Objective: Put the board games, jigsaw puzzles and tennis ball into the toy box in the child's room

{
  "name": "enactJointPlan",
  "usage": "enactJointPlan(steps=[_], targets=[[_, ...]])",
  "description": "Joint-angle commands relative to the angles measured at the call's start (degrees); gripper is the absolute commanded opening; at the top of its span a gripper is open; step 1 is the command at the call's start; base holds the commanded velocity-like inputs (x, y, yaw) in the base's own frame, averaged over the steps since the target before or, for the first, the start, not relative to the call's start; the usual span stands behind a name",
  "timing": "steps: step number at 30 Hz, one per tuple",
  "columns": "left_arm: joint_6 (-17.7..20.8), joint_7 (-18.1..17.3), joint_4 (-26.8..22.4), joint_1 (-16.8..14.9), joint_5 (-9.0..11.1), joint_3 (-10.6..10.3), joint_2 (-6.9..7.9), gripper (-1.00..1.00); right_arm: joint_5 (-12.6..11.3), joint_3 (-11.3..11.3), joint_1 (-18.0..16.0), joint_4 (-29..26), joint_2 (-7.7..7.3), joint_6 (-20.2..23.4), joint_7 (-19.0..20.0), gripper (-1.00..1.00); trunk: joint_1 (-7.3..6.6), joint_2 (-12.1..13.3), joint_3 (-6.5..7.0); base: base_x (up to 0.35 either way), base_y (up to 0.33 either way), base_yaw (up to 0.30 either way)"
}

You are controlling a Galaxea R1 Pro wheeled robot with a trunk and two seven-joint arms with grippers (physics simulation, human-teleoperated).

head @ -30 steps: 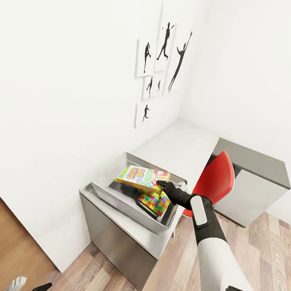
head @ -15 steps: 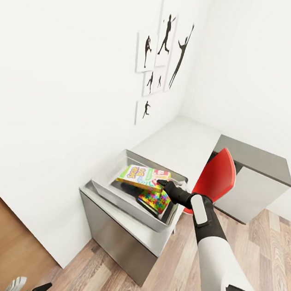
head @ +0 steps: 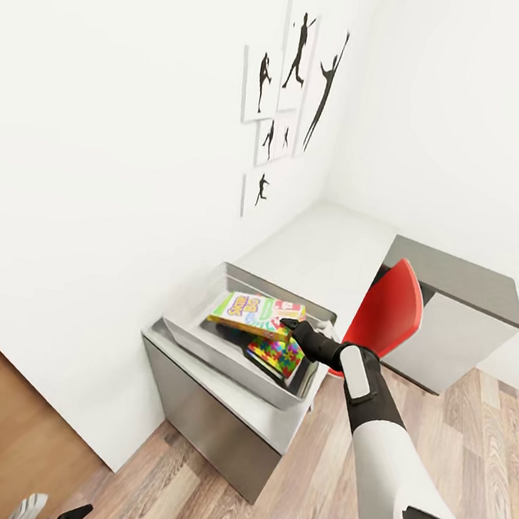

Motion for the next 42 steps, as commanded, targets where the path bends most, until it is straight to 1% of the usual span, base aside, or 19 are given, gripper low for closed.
enactJointPlan(steps=[1, 23, 24, 42], targets=[[0.37, -0.05, -0.06, -0.01, 0.22, 0.09, -0.01, 1.00, 0.24, -0.36, -0.05, -0.10, 0.11, 0.22, 0.28, -1.00, 0.03, -0.11, -0.13, 0.000, 0.000, 0.000], [0.37, -0.05, -0.05, -0.01, 0.22, 0.08, -0.01, 1.00, 0.28, -0.36, -0.12, -0.60, 0.17, -0.33, 0.08, -1.00, 0.03, -0.11, -0.28, 0.000, 0.000, 0.000], [0.37, -0.05, -0.06, -0.01, 0.22, 0.08, -0.01, 1.00, 0.28, -0.36, -0.12, -0.60, 0.18, -0.33, -0.04, 1.00, 0.03, -0.11, -0.28, 0.000, 0.000, 0.000], [0.36, -0.05, -0.07, -0.02, 0.22, 0.10, -0.01, 1.00, 0.20, -0.36, -0.12, -1.21, 0.05, -0.33, -0.98, 1.00, 0.03, -0.11, -0.28, 0.000, 0.000, 0.000]])
